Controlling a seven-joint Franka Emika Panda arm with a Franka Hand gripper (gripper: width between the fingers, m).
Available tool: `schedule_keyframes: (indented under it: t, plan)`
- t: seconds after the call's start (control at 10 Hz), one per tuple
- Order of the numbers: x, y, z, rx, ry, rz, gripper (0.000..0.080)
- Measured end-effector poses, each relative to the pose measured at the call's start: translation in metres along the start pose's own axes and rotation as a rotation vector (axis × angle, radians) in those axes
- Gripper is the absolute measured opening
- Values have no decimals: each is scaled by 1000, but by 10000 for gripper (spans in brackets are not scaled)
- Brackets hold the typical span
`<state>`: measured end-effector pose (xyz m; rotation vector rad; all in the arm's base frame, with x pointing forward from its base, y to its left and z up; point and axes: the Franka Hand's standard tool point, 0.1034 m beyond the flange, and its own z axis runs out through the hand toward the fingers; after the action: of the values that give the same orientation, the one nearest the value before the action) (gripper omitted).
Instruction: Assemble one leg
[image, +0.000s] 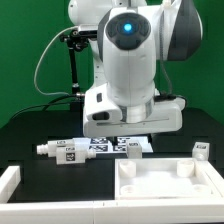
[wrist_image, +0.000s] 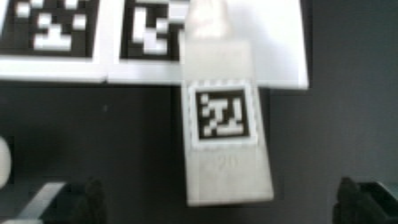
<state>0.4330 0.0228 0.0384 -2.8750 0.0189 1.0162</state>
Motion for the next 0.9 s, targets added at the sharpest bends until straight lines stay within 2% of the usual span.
schedule_keyframes:
  t: [0.1, 0.2, 0.4, 0.7, 0.9]
  plan:
    - [4, 0, 1, 1, -36, 1, 649]
    - [0, 0, 5, 5, -110, 4, 649]
    - [8, 1, 13, -13, -251, 16, 649]
    - [10, 1, 14, -17, -239, 20, 649]
    - [9, -3, 30, -27, -266, 30, 649]
